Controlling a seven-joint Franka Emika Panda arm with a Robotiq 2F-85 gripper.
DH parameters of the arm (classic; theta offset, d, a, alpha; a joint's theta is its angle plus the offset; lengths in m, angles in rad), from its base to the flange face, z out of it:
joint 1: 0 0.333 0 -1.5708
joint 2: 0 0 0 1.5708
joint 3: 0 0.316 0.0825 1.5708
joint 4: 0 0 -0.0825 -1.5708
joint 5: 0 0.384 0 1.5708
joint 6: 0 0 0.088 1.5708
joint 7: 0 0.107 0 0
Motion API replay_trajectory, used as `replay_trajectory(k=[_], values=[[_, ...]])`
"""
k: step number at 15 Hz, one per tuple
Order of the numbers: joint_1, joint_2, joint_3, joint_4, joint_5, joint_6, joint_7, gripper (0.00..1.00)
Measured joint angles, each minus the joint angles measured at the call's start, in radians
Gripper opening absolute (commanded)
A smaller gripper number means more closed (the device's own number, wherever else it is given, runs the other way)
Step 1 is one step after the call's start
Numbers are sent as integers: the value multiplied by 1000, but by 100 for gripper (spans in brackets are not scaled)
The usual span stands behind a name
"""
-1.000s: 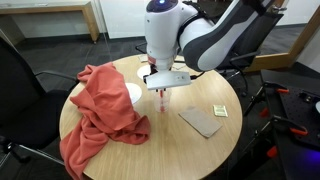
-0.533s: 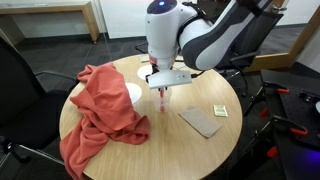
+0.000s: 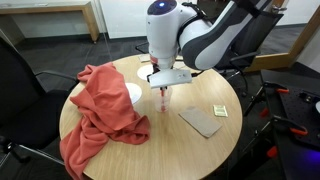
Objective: Remove the marker from the cup and put it on the table
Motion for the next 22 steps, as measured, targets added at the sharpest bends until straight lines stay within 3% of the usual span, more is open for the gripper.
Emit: replay_trajectory(k=[10, 22], values=[[51, -71, 0, -18, -1, 0, 0, 5], [45, -356, -1, -186, -19, -1, 0, 5]])
